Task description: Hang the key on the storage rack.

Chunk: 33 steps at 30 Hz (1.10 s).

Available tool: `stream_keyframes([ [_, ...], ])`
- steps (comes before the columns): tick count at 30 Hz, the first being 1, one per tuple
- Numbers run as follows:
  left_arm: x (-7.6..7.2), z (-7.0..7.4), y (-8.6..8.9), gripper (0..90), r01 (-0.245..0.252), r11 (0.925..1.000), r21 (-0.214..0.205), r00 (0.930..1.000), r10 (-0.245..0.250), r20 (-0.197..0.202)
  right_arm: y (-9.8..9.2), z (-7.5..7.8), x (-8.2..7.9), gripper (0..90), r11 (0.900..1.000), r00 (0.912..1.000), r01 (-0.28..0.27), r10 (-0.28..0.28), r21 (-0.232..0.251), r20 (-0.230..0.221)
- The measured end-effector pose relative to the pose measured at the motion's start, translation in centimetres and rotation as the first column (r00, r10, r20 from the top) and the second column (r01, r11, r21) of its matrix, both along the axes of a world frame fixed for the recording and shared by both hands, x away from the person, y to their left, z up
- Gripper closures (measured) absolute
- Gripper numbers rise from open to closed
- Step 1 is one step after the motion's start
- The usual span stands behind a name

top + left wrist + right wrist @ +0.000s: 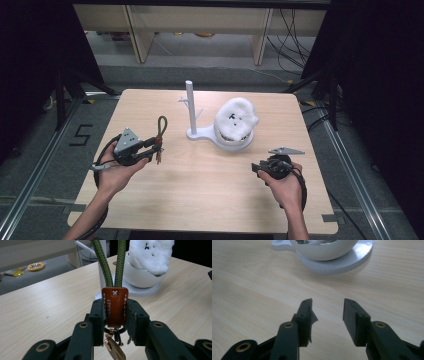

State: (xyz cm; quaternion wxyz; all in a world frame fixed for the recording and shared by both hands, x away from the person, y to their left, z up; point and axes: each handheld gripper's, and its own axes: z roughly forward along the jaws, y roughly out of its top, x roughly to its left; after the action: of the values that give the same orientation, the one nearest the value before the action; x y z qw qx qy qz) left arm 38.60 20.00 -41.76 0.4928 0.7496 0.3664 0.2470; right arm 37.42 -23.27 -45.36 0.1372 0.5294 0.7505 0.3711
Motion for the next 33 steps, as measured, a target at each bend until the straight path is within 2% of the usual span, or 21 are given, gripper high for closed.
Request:
stream_keyframes([
  [1,0.2,0.1,-0.1,68.4,0.002,1.0,0.001,1.0,-0.002,0.001,0.0,0.0,0.0,60.0,1.0,1.0,0.0,0.0,0.001,0.0],
  [2,0.3,0.2,-0.2,68.4,0.001,1.0,-0.004,1.0,-0.001,0.001,0.1,0.1,-0.1,59.9,0.9999,0.9996,0.013,-0.013,0.007,-0.026],
  [3,0.4,0.2,-0.3,68.5,0.001,1.0,-0.004,1.0,-0.001,0.001,0.1,0.1,-0.2,59.8,0.9999,0.9995,0.013,-0.013,0.011,-0.03],
  [4,0.5,0.3,-0.3,68.4,0.002,1.0,-0.005,1.0,-0.002,0.002,0.0,0.0,0.0,59.7,1.0,1.0,-0.008,0.008,0.004,-0.001],
  [8,1.0,0.4,-0.6,68.4,-0.001,1.0,-0.008,1.0,0.001,0.001,0.0,-0.1,0.0,59.3,1.0,1.0,-0.004,0.004,0.007,-0.006],
  [11,1.2,0.6,-0.8,68.4,0.002,1.0,-0.007,1.0,-0.002,0.004,0.0,0.0,0.0,59.2,0.9999,0.9999,0.012,-0.012,-0.013,-0.004],
  [16,1.8,0.7,-1.2,68.4,0.008,1.0,0.004,1.0,-0.008,0.002,0.0,-0.1,0.0,59.0,0.9999,0.9999,0.012,-0.012,-0.012,-0.006],
  [22,2.7,1.1,-1.6,68.4,0.015,0.9999,-0.004,0.9999,-0.015,0.008,0.0,-0.2,0.1,58.8,0.9999,0.9999,0.011,-0.011,0.0,-0.004],
  [24,2.9,1.3,-1.7,68.3,0.011,0.9999,0.002,0.9999,-0.011,0.005,-0.1,-0.1,0.0,58.7,0.9998,0.9999,0.009,-0.009,-0.018,-0.007],
  [33,4.1,1.8,-2.1,68.3,0.009,0.9999,0.005,1.0,-0.009,0.005,-0.1,-0.3,0.1,57.9,1.0,1.0,-0.004,0.004,-0.003,-0.008],
])
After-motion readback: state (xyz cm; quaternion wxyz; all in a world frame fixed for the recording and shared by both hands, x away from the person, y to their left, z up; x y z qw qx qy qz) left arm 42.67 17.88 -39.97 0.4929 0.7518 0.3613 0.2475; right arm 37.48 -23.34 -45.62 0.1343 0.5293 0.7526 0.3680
